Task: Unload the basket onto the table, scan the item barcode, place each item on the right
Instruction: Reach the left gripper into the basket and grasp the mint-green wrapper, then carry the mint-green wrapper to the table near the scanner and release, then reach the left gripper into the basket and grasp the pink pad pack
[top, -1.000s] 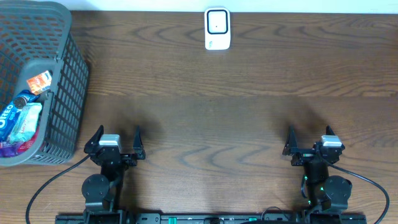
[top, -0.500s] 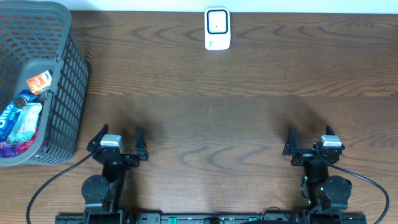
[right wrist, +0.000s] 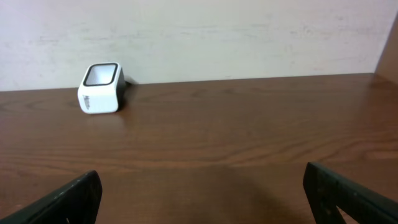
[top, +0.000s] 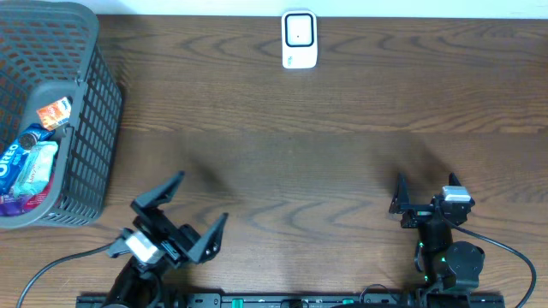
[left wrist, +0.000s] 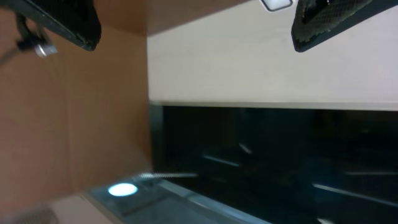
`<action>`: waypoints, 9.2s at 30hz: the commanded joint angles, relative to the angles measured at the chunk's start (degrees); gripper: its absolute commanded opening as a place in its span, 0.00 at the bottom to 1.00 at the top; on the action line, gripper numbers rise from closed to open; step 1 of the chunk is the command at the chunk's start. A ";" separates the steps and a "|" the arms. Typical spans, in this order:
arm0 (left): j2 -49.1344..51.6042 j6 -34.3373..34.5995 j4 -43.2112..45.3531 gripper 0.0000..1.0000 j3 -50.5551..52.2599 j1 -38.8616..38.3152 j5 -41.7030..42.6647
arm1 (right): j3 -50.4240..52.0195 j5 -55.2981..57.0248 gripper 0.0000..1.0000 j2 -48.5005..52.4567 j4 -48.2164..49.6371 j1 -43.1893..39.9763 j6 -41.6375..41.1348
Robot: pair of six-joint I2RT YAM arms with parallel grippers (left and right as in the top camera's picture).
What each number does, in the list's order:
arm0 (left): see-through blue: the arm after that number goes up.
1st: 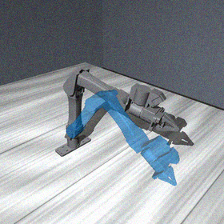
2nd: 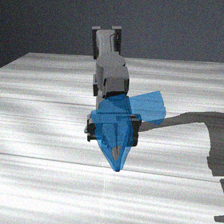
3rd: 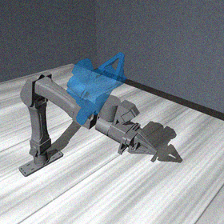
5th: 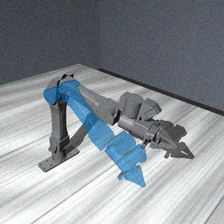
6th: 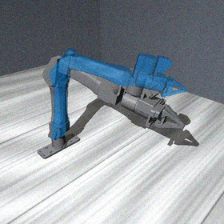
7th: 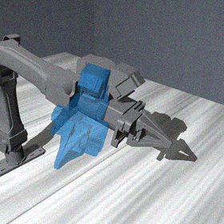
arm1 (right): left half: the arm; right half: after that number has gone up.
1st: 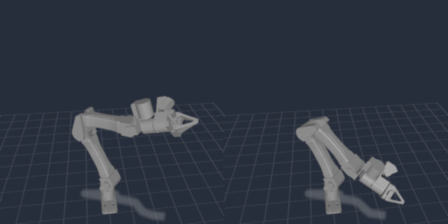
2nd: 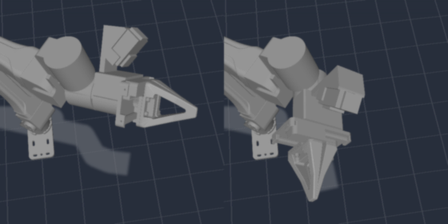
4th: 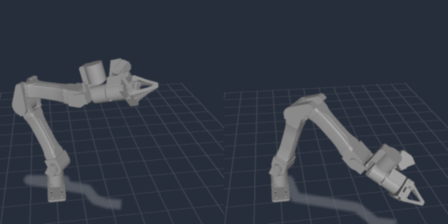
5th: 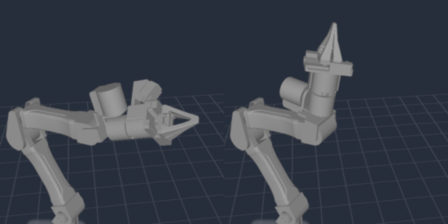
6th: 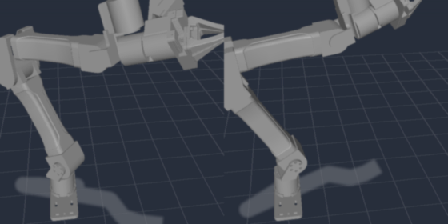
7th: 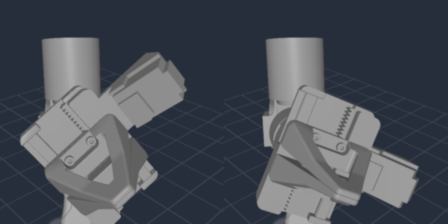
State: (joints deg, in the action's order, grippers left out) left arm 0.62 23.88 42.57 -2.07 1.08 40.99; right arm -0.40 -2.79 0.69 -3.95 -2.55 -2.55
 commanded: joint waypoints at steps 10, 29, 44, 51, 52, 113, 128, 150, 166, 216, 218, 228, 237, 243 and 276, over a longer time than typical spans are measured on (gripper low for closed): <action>28.98 -19.80 -49.13 0.98 -44.87 0.13 -7.32 | 0.11 -0.09 0.99 -0.37 -0.17 0.39 -0.59; 82.86 -21.99 -91.82 0.98 -113.74 17.05 -48.26 | 0.11 -0.11 0.99 -0.37 -0.17 0.39 -0.59; 90.58 -24.55 -103.78 0.98 -107.34 31.34 -56.28 | 0.11 -0.09 0.99 -0.37 -0.17 0.39 -0.59; 92.00 -29.70 -101.33 0.98 -94.36 31.43 -56.33 | 0.11 -0.11 0.99 -0.37 -0.17 0.39 -0.59; 92.30 -29.88 -100.91 0.98 -92.48 31.43 -56.72 | 0.11 -0.11 0.99 -0.37 -0.17 0.39 -0.59; 72.50 -24.48 -67.04 0.07 -86.58 19.87 -50.34 | 0.11 -0.09 0.99 -0.37 -0.17 0.39 -0.59; 81.26 -22.69 -64.00 0.07 -86.29 -22.21 -34.56 | 0.11 -0.11 0.99 -0.37 -0.17 0.39 -0.59; 115.97 -32.35 -62.95 0.08 -86.31 -40.28 -58.62 | 0.11 -0.09 0.99 -0.37 -0.17 0.39 -0.59; 112.02 -32.41 -60.26 0.92 -86.53 -41.66 -58.69 | 0.11 -0.11 0.99 -0.37 -0.17 0.39 -0.59; 106.31 -24.46 -103.71 0.76 -86.12 35.98 -50.38 | 0.11 -0.11 0.99 -0.37 -0.17 0.39 -0.59; 107.73 -24.46 -104.06 0.76 -86.03 35.98 -50.38 | 0.11 -0.09 0.99 -0.37 -0.17 0.39 -0.59; 112.15 -24.46 -101.90 0.77 -83.32 35.98 -50.62 | 0.11 -0.09 0.99 -0.37 -0.17 0.39 -0.59; 114.07 -24.48 -96.65 0.68 -83.32 36.04 -50.62 | 0.11 -0.11 0.99 -0.37 -0.17 0.39 -0.59; 114.38 -24.44 -96.21 0.56 -83.25 36.20 -50.60 | 0.11 -0.11 0.99 -0.37 -0.17 0.39 -0.59; 82.36 -5.86 -80.65 0.08 -95.54 35.47 -8.81 | 0.11 -0.11 0.99 -0.37 -0.17 0.39 -0.59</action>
State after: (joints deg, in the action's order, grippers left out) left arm 85.82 12.95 -39.62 -97.30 36.42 27.68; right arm -0.40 -2.79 0.69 -3.95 -2.55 -2.57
